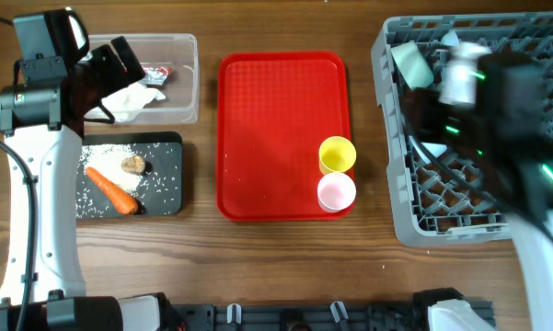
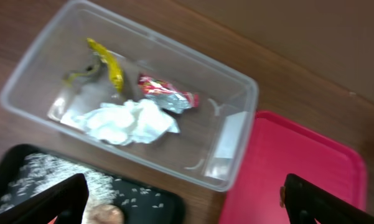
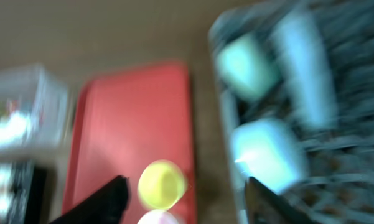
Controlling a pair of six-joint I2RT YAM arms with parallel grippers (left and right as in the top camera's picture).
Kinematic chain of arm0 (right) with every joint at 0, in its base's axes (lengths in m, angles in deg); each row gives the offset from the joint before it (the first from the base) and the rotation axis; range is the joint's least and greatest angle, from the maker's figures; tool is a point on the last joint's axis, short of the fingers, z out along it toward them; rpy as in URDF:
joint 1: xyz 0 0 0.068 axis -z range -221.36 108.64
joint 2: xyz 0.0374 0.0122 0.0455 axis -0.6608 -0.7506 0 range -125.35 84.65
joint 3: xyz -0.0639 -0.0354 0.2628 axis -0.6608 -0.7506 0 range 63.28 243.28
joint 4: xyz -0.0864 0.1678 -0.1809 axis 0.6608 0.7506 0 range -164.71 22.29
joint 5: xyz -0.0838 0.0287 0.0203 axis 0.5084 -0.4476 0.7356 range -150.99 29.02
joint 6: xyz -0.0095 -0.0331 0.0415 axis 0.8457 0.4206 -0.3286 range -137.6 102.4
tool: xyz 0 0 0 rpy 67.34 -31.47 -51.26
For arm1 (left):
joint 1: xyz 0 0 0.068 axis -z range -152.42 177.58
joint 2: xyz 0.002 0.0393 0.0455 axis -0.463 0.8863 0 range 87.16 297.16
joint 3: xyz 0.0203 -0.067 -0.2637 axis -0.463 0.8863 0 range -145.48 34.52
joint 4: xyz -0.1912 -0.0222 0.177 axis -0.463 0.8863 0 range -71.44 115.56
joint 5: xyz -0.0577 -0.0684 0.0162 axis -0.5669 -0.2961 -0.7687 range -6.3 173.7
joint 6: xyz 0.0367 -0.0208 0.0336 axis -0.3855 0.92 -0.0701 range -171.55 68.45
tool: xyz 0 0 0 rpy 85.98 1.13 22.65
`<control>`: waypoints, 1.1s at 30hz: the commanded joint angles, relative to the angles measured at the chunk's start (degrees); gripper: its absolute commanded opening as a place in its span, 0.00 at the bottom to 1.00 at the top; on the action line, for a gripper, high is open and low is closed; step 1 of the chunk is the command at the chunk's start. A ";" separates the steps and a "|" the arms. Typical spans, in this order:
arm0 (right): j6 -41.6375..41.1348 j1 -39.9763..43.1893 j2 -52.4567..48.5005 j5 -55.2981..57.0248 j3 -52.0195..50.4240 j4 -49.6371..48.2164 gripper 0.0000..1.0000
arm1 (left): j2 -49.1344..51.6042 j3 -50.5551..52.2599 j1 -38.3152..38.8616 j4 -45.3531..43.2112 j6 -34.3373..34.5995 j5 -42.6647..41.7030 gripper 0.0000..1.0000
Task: Sort waste into correct bins and load items into the dishwasher rack
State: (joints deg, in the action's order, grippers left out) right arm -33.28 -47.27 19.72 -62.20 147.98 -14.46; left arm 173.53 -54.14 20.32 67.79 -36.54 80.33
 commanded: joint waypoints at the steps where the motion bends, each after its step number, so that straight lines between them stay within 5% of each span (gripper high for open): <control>1: -0.94 8.15 10.82 7.80 1.18 0.48 0.68 | 0.48 -0.07 -0.04 -1.81 1.42 -18.80 0.90; 5: -0.76 13.94 15.08 7.82 1.16 1.64 0.72 | 4.24 0.72 6.05 -7.63 6.71 -29.79 0.91; 12: -0.76 14.25 8.76 7.39 0.72 4.76 0.81 | 20.28 0.68 28.87 -14.58 6.27 -20.15 0.96; 22: -0.79 14.25 -0.26 5.16 0.72 6.32 0.81 | 28.13 0.68 42.16 -14.56 6.27 -11.32 0.96; 33: -0.79 14.25 -2.05 4.35 0.68 6.60 0.80 | 32.79 0.70 44.50 -9.79 8.22 -7.41 0.31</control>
State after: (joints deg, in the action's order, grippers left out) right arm -33.87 -33.29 17.73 -56.95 148.86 -7.84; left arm 204.82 -53.81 64.40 58.22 -29.20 71.89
